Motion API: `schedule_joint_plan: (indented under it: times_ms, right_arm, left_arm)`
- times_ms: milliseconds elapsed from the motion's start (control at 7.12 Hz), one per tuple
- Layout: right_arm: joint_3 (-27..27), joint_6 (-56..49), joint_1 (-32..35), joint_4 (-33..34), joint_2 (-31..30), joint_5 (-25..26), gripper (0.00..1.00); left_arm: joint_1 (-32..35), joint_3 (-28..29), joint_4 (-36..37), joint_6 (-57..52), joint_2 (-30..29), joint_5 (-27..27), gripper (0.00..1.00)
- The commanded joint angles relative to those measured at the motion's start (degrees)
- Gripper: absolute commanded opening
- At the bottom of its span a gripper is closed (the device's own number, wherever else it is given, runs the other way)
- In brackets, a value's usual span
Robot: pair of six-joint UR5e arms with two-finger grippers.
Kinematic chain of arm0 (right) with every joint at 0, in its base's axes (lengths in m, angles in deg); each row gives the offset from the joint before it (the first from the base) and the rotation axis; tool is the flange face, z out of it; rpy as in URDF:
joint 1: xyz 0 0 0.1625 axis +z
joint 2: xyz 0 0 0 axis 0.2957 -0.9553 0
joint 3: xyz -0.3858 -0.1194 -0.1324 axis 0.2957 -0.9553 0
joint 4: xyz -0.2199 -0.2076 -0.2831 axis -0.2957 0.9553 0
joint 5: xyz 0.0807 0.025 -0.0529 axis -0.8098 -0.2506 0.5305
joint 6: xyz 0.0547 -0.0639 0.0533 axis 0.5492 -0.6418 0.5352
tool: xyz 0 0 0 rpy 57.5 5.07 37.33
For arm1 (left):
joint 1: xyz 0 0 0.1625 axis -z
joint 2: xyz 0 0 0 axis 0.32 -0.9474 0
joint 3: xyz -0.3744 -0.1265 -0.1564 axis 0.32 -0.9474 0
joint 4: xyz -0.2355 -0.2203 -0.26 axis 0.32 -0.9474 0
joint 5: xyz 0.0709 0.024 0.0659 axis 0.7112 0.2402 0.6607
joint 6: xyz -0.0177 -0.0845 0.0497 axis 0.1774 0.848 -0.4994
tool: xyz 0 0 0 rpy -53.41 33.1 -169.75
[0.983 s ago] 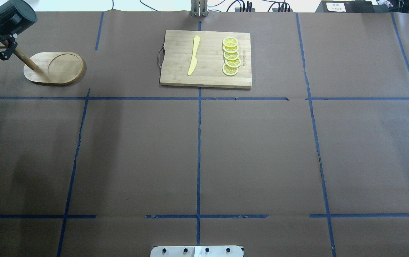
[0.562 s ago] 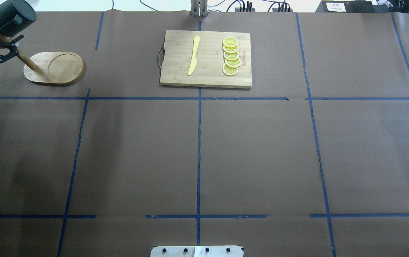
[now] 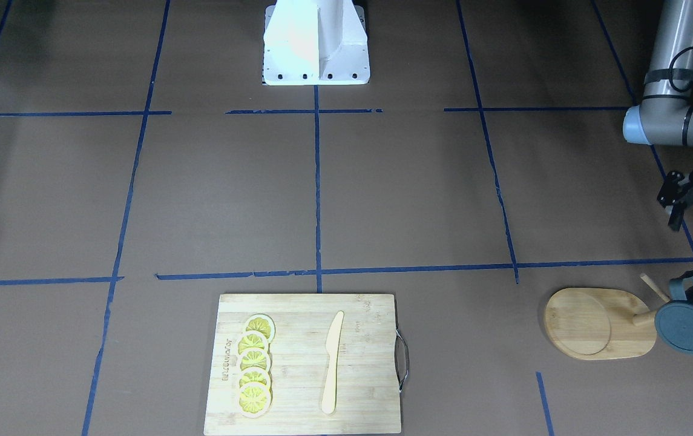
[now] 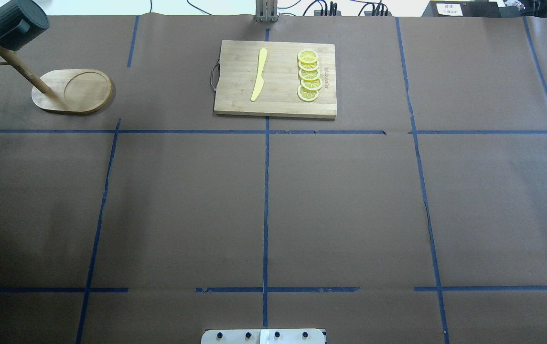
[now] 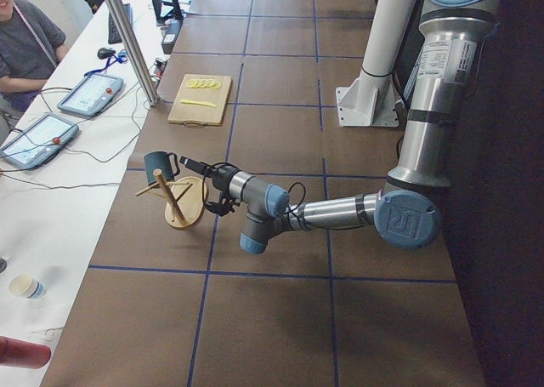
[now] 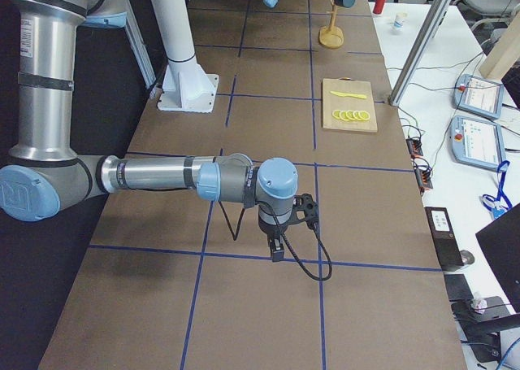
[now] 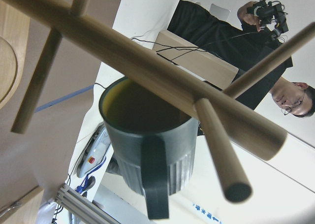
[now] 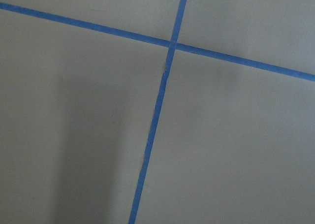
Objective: Hang cup on storage rack
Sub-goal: 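Release the mug handle and pull the left gripper back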
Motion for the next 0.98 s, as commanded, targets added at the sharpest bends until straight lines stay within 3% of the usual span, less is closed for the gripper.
schedule_joint_plan:
  times_ms: [0, 140, 421, 562, 702, 843]
  right_arm:
    - [0.0, 0.0, 0.0, 0.0, 0.0, -0.05, 1.0]
    - [0.0, 0.0, 0.0, 0.0, -0.09, -0.05, 1.0]
    - [-0.17, 0.09, 0.0, 0.09, -0.09, -0.14, 1.0]
    - [-0.26, 0.09, 0.0, 0.09, -0.09, -0.14, 1.0]
    - [-0.26, 0.09, 0.0, 0.09, -0.09, -0.14, 1.0]
    - [-0.26, 0.09, 0.0, 0.09, -0.09, -0.14, 1.0]
  left_arm:
    - [0.03, -4.13, -6.8, -2.79, 7.2, 0.0, 1.0]
    - [0.03, -4.14, -9.88, -7.69, 8.71, -0.18, 1.0]
    - [-0.15, -3.79, -9.92, -32.04, 9.07, -11.45, 1.0]
    - [-0.15, -3.44, -8.78, -42.87, 9.25, -14.39, 1.0]
    - [-0.06, -3.43, -3.2, -56.64, 9.25, -19.9, 1.0]
    - [-0.06, -3.26, 0.86, -71.05, 10.47, -22.04, 1.0]
